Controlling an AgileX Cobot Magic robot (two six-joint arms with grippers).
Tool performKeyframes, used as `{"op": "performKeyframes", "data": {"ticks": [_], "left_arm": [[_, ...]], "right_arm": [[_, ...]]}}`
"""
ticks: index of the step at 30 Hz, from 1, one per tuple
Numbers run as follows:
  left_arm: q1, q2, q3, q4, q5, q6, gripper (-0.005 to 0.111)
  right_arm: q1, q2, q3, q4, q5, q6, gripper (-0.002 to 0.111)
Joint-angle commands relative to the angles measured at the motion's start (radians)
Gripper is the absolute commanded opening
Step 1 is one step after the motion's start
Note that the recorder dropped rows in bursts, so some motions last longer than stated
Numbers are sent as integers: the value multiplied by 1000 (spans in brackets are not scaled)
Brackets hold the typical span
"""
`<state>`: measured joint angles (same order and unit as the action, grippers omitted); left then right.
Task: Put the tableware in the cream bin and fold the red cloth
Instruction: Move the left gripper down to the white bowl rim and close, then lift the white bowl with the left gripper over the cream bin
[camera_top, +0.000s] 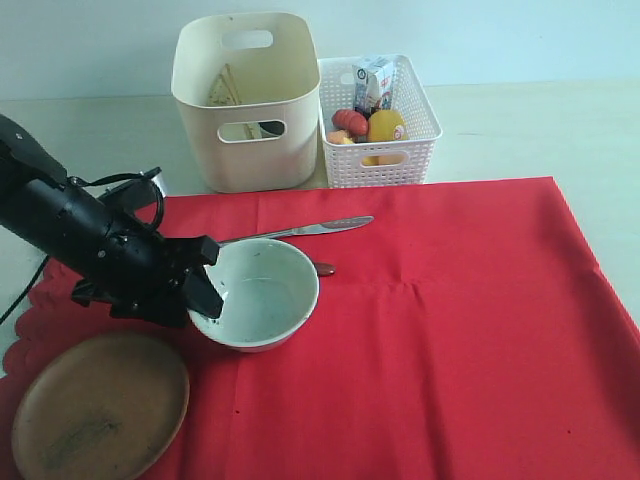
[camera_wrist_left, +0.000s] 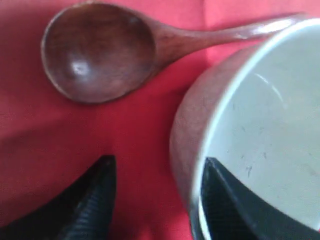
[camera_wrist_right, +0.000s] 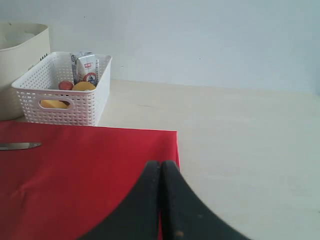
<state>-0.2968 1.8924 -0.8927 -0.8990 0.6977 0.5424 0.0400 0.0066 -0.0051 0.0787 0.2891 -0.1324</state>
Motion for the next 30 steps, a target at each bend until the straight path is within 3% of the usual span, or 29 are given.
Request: {"op": "performKeyframes", "data": {"ticks": [1,2,12,17,23,30], "left_arm": [[-5,3,-6,-20,-8,3,13],[-5,3,-6,-24,-8,8,0],[-1,-207,-6,-28,51,26,0],[2,-303,-65,15,51,26,0],[67,-359,-199,17,55,-2,0],[175,-308,-392,13,61,-31,0]], "right_arm": [[-6,-7,5,0,-7,3,0],[-6,-7,5,0,-7,3,0],[-6,-7,5,-2,-7,3,0],[-6,-7,5,-2,-7,3,0],[-6,-7,5,0,-7,3,0],[-6,-7,5,0,-7,3,0]]}}
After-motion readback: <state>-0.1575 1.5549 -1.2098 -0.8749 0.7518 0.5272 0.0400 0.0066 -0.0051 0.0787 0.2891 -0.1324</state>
